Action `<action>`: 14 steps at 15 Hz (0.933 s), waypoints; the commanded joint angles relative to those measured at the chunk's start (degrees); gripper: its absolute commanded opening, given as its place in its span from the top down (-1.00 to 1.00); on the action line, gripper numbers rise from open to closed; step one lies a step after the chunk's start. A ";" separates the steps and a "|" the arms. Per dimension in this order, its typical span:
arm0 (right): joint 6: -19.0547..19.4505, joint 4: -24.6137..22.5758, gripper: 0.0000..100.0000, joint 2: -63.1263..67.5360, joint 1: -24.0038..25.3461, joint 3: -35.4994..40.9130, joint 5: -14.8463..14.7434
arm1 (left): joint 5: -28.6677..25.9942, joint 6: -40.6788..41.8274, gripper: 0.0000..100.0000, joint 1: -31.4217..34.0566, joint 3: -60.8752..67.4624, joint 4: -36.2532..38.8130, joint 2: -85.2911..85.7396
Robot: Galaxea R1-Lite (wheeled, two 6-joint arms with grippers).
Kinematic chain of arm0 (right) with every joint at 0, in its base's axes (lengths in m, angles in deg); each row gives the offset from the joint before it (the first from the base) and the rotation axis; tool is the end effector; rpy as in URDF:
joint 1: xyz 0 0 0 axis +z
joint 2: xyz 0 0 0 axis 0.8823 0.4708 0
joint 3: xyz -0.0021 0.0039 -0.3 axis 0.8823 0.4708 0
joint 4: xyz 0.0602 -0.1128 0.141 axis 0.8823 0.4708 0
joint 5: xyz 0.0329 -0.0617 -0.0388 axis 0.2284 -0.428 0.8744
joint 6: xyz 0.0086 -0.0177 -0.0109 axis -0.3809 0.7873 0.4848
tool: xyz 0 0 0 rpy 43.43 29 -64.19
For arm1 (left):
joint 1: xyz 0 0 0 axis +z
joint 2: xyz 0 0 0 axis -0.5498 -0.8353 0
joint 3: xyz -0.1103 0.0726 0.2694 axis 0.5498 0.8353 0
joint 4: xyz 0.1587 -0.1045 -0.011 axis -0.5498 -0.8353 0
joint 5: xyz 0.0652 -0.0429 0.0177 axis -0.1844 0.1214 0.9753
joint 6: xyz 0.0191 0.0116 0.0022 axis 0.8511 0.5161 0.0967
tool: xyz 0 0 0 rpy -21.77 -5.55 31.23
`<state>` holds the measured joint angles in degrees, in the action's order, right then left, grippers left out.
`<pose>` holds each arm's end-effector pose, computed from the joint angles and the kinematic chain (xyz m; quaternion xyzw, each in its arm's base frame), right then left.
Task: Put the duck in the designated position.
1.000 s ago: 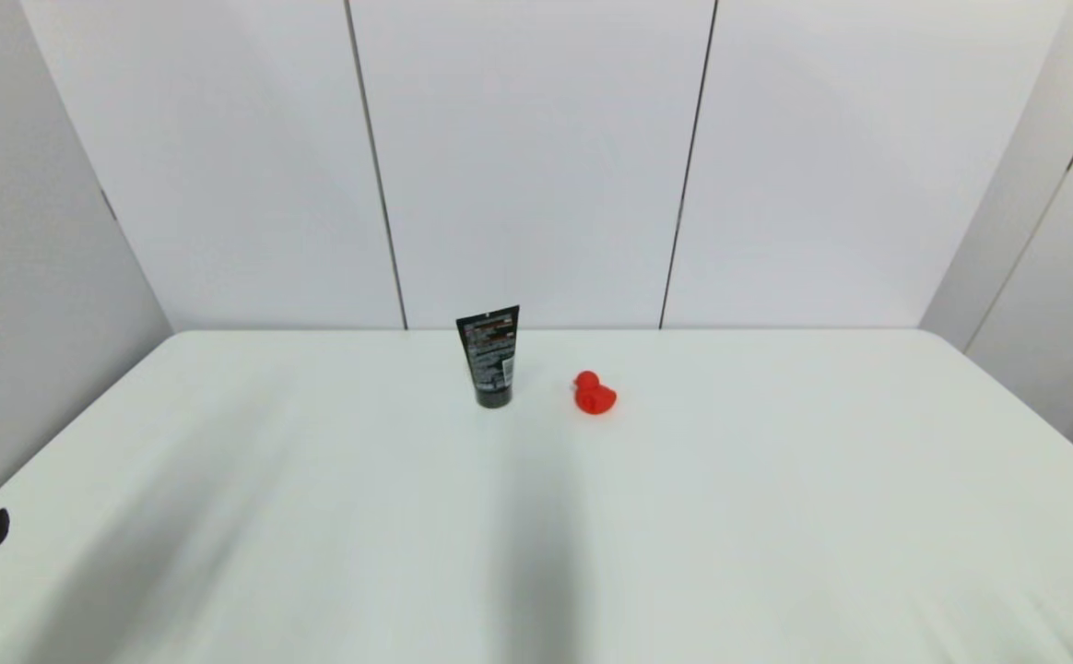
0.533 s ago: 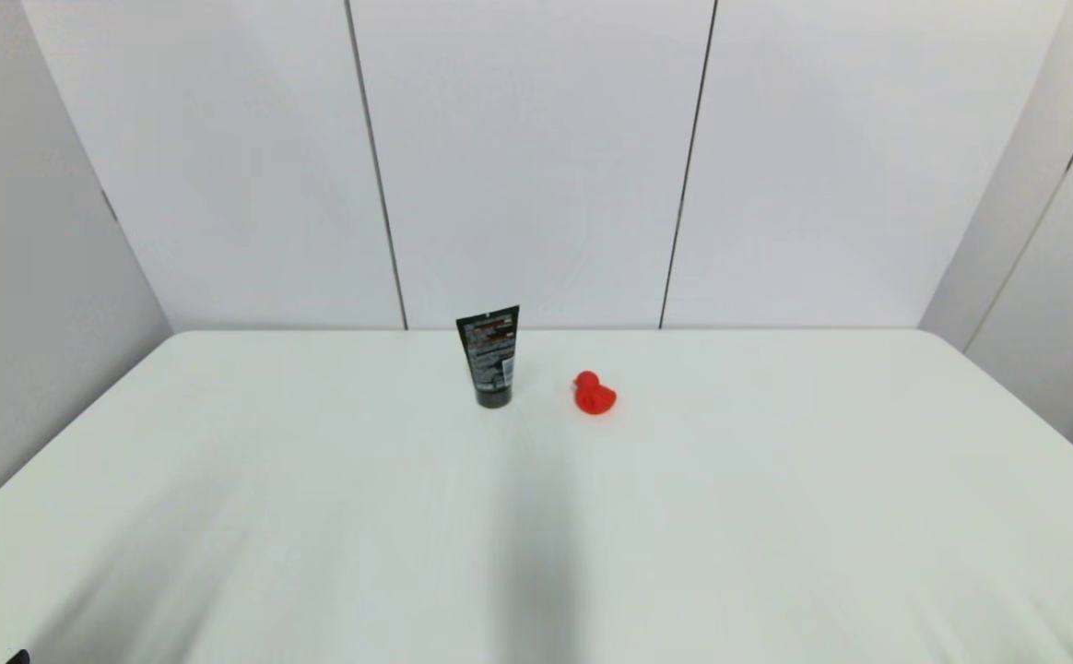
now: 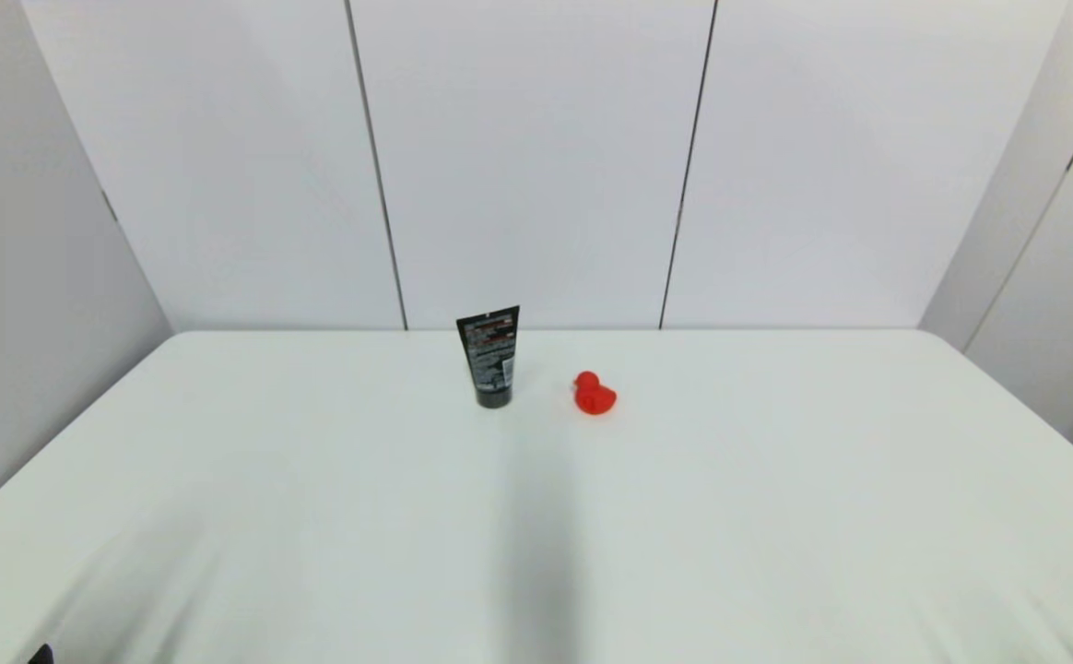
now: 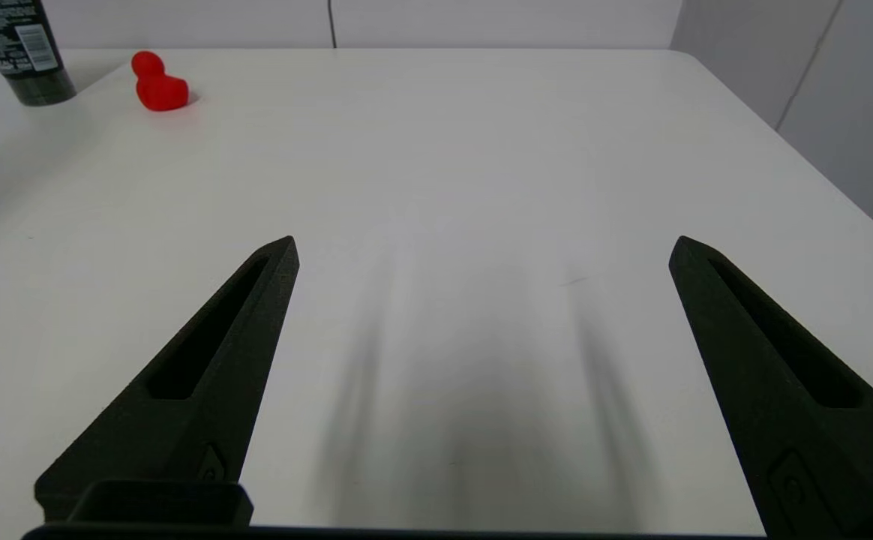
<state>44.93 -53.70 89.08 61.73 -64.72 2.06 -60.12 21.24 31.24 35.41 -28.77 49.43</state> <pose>-0.0229 0.0001 0.0759 -0.0035 -0.0028 -0.0010 1.0000 -0.0011 0.0016 0.1068 0.0965 0.0188 0.0139 0.9951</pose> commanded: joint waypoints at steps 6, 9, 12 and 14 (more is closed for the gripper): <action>-0.05 -0.02 -1.00 0.07 0.01 0.00 0.01 | -6.63 -1.92 -1.00 1.93 1.73 -11.80 11.38; 0.04 -0.02 -1.00 0.07 0.01 0.00 0.01 | -6.63 -5.26 -1.00 1.93 1.82 -11.09 14.46; -0.05 -0.02 -1.00 0.07 0.01 0.00 0.01 | -6.54 -6.23 -1.00 1.93 1.82 -11.18 14.46; 0.04 -0.02 -1.00 0.07 0.01 0.00 0.01 | -6.63 -6.14 -1.00 1.93 1.82 -11.18 14.55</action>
<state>44.91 -53.67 89.08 61.73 -64.72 2.06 -66.72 15.06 33.17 37.22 -39.94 63.68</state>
